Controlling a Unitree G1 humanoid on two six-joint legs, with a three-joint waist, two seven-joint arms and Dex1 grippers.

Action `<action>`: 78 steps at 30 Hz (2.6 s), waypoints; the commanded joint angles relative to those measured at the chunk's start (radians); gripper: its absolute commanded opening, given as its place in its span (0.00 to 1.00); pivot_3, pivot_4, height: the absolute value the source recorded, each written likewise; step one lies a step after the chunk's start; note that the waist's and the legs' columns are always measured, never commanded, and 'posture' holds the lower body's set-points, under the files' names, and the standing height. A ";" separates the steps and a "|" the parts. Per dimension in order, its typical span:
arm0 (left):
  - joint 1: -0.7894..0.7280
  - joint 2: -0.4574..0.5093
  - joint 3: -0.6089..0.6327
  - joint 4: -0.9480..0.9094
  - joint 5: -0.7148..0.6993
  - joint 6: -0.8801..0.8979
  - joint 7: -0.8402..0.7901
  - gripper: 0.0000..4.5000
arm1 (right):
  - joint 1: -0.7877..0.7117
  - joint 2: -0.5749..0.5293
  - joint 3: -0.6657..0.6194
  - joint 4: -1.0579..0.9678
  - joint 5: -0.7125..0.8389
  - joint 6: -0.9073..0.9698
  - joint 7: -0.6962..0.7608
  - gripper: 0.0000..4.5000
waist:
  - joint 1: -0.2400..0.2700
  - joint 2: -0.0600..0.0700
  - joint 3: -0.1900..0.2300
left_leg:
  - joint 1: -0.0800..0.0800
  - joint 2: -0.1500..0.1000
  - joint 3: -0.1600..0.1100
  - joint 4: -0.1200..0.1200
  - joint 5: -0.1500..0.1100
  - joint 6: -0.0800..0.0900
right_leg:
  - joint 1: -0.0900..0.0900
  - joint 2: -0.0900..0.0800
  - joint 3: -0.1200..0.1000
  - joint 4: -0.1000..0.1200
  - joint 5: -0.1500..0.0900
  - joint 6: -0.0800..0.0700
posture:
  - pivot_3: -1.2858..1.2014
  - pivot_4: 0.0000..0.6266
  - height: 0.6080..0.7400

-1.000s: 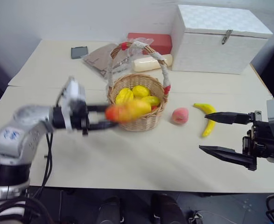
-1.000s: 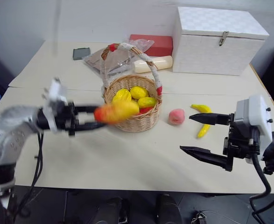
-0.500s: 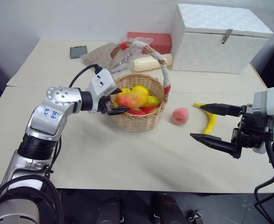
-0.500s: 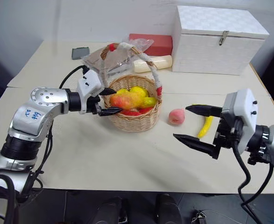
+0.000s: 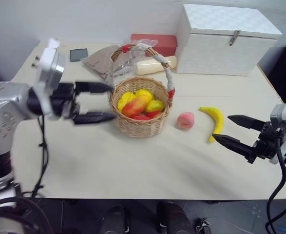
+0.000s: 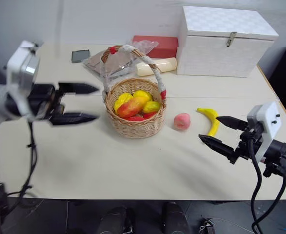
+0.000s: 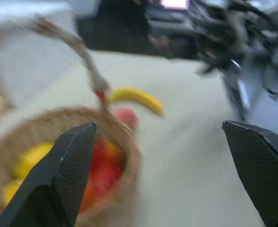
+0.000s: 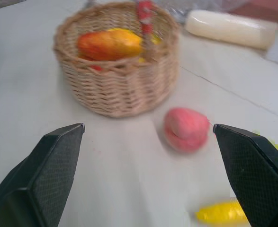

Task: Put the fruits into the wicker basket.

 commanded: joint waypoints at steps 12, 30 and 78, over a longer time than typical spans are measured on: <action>-0.040 -0.005 -0.085 -0.039 0.007 -0.088 0.004 0.99 | -0.399 0.300 0.450 0.418 -0.436 -0.215 -0.175 1.00 | -0.006 0.000 0.000 | -0.003 0.000 0.001 0.000 0.000 -0.001 | -0.005 0.001 0.002 0.003 -0.001 -0.001 | 0.52 0.24 1.00; -0.062 -0.023 -0.113 0.014 0.072 -0.157 0.040 1.00 | -0.564 0.452 0.496 0.654 -0.538 -0.294 -0.101 0.72 | -0.014 0.001 0.001 | -0.002 0.001 0.006 0.000 0.000 -0.002 | -0.007 0.002 0.007 0.004 0.000 0.000 | 0.52 0.24 1.00; -0.184 -0.109 -0.171 0.202 0.143 -0.250 0.005 1.00 | -0.182 0.126 -0.198 -0.123 0.072 0.318 -0.029 1.00 | 0.005 0.001 0.001 | -0.017 -0.001 0.009 0.001 0.001 0.002 | -0.022 0.001 0.005 0.004 0.001 0.002 | 0.52 0.24 1.00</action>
